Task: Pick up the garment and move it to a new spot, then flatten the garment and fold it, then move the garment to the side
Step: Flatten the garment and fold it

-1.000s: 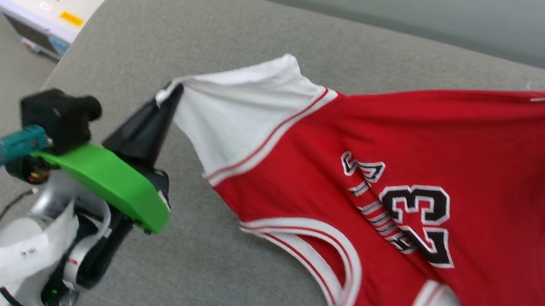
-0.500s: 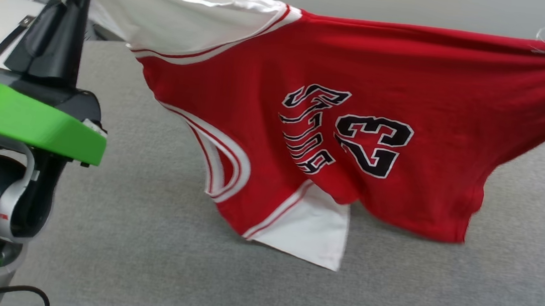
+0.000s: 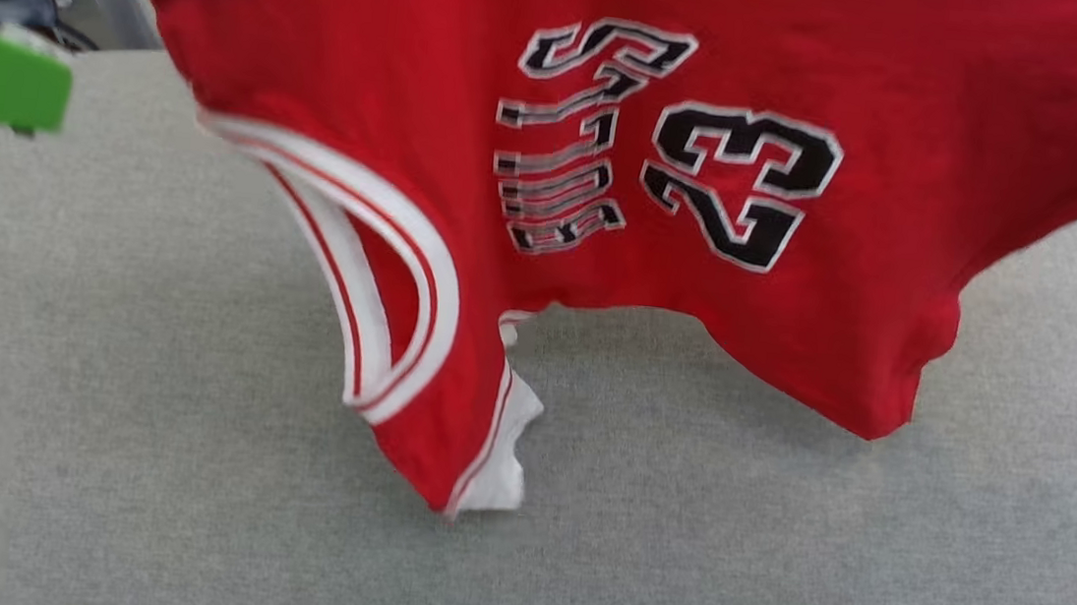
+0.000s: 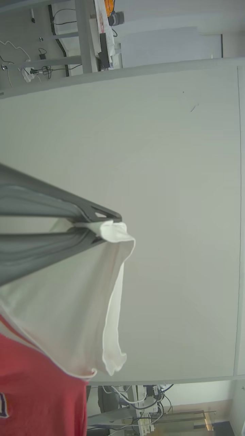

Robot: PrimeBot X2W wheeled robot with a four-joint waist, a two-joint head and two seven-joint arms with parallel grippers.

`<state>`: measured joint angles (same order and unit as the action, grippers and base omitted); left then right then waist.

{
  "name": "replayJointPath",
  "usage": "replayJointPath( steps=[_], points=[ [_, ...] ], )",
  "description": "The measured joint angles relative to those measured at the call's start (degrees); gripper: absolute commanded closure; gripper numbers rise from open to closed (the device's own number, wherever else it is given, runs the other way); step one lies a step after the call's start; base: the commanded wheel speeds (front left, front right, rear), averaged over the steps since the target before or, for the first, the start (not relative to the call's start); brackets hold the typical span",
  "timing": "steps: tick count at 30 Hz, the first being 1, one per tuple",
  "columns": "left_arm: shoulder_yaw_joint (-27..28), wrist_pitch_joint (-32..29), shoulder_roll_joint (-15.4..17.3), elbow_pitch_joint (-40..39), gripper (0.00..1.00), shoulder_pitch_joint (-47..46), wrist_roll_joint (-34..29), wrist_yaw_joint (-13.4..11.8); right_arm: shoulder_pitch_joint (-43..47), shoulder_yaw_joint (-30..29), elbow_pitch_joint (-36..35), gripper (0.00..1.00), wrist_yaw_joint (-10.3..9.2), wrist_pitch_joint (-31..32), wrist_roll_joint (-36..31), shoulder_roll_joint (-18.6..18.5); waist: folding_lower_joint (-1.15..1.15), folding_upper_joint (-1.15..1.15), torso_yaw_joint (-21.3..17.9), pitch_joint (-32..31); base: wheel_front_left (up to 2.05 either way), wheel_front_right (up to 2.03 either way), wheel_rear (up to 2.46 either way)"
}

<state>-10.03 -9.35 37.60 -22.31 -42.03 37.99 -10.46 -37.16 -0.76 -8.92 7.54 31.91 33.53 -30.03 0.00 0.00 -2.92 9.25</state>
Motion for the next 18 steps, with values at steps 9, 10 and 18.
replayJointPath(
  steps=[9,10,18],
  points=[
    [-3.2,-5.0,3.3,9.5,1.0,-18.7,-0.7,7.2,-13.3,3.3,4.8,1.0,0.01,-1.8,-2.5,-3.4,0.0,0.0,-0.5,8.2,0.0,0.0,0.0],
    [-3.7,-5.6,3.9,10.9,1.0,-21.4,-1.2,8.3,-15.3,3.7,5.8,1.0,0.02,-2.2,-2.7,-3.8,0.0,0.0,-0.5,9.3,0.0,0.0,0.0],
    [-11.2,-6.9,2.7,32.7,1.0,-53.0,-10.8,15.9,-37.9,8.7,21.3,1.0,0.05,-9.6,-6.0,-1.1,0.01,0.0,-1.1,21.2,0.0,0.0,0.0]
  ],
)
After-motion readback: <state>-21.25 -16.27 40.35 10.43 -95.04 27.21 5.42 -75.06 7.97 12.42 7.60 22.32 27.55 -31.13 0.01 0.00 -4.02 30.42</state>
